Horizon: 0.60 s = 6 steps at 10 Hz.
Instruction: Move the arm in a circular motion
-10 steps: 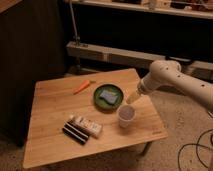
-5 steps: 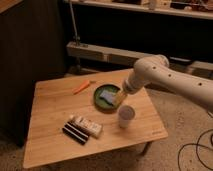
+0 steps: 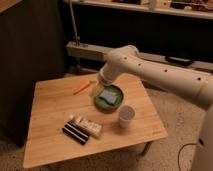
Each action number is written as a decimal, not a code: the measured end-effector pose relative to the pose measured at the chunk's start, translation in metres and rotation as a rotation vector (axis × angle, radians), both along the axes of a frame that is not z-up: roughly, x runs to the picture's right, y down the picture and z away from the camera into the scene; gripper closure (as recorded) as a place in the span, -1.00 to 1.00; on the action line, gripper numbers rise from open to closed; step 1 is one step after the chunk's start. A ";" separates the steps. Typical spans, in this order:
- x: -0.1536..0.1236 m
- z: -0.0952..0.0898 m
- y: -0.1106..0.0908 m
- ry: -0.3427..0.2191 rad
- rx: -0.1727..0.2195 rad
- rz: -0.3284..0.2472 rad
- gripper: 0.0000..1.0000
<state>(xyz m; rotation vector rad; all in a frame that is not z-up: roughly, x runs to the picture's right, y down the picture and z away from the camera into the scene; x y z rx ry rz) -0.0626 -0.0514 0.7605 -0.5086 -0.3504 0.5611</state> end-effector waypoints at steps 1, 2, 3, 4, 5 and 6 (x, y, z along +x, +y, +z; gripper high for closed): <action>-0.002 0.019 -0.017 0.008 -0.005 0.022 -0.60; -0.001 0.032 -0.027 0.018 -0.009 0.046 -0.60; 0.004 0.043 -0.031 0.035 -0.019 0.074 -0.60; 0.016 0.060 -0.033 0.066 -0.041 0.118 -0.60; 0.030 0.074 -0.028 0.091 -0.062 0.158 -0.60; 0.042 0.082 -0.024 0.109 -0.077 0.191 -0.60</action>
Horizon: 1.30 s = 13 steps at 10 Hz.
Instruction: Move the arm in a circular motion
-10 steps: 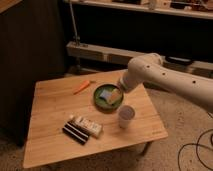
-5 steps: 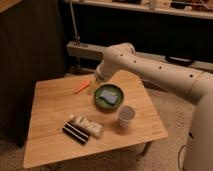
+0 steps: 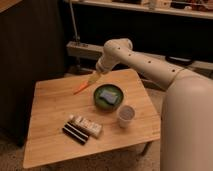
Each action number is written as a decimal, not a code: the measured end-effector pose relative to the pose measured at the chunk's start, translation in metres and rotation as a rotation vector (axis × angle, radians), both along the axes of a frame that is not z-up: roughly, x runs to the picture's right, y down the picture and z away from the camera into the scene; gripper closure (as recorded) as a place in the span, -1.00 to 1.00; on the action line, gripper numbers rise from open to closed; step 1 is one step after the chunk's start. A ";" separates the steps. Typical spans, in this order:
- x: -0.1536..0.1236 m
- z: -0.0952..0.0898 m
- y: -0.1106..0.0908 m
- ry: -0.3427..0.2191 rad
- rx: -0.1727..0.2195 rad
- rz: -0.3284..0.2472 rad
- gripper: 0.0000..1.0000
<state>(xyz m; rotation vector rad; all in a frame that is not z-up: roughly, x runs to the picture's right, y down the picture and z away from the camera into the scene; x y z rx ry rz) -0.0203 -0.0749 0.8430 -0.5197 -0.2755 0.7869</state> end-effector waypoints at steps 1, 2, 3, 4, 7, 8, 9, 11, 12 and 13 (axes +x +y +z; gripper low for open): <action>0.023 0.011 0.011 0.027 -0.020 0.051 -0.60; 0.046 0.015 0.022 0.048 -0.034 0.092 -0.60; 0.070 0.018 0.034 0.070 -0.045 0.132 -0.60; 0.094 0.018 0.048 0.092 -0.052 0.173 -0.60; 0.160 -0.009 0.083 0.187 -0.032 0.246 -0.60; 0.185 -0.033 0.090 0.243 -0.023 0.238 -0.60; 0.194 -0.049 0.092 0.265 -0.021 0.215 -0.60; 0.204 -0.086 0.102 0.303 -0.006 0.128 -0.60; 0.198 -0.099 0.105 0.295 0.002 0.086 -0.60; 0.189 -0.109 0.107 0.275 0.006 0.050 -0.60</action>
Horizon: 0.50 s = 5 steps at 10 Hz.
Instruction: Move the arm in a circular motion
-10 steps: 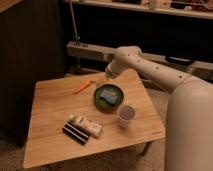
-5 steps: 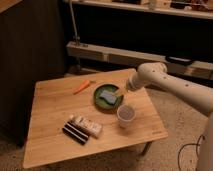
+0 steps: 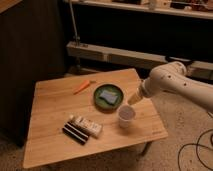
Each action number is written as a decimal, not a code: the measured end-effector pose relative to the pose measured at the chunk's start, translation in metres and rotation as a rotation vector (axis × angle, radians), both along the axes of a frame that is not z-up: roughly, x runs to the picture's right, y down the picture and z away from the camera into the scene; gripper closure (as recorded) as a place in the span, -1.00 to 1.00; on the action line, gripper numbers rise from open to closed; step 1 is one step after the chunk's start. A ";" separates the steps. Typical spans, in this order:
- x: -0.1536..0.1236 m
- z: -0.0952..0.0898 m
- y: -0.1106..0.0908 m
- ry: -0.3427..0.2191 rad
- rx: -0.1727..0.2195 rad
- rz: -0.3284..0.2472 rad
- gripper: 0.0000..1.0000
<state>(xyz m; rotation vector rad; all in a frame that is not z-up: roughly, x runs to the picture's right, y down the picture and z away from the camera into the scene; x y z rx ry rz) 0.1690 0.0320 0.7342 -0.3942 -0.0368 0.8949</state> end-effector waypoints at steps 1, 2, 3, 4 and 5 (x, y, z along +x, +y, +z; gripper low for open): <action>-0.019 -0.009 0.001 -0.055 -0.006 -0.040 -0.60; -0.033 -0.012 -0.002 -0.089 -0.008 -0.060 -0.60; -0.054 -0.014 -0.006 -0.128 -0.007 -0.088 -0.60; -0.092 -0.018 -0.016 -0.197 -0.007 -0.126 -0.60; -0.115 -0.021 -0.023 -0.240 -0.008 -0.147 -0.60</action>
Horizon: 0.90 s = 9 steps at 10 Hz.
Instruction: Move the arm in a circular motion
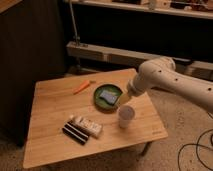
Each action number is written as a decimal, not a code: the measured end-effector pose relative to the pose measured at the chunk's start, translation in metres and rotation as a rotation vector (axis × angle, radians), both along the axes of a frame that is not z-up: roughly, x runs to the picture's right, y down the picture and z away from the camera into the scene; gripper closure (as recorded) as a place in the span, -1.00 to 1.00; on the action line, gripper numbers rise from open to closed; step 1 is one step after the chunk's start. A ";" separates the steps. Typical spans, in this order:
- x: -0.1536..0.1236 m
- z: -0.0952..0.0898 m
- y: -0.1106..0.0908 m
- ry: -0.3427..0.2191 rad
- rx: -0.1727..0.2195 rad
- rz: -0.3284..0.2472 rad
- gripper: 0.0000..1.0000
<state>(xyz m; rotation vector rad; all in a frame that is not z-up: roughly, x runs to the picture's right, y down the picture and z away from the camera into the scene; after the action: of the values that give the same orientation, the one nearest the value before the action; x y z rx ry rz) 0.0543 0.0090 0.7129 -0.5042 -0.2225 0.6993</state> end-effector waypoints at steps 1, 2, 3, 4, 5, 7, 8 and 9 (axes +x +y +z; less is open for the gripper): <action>-0.025 -0.004 -0.008 -0.051 -0.002 -0.025 -0.60; -0.052 -0.010 -0.018 -0.105 0.001 -0.054 -0.60; -0.085 -0.017 -0.035 -0.169 0.014 -0.088 -0.60; -0.103 -0.019 -0.047 -0.198 0.020 -0.104 -0.60; -0.123 -0.016 -0.061 -0.227 0.021 -0.113 -0.60; -0.144 0.006 -0.091 -0.227 0.013 -0.092 -0.60; -0.143 0.020 -0.100 -0.216 0.001 -0.067 -0.60; -0.135 0.045 -0.110 -0.192 -0.028 -0.011 -0.60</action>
<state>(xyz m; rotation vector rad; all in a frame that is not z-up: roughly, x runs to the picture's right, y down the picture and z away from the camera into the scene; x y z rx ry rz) -0.0804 -0.1013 0.7575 -0.5998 -0.3900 0.6444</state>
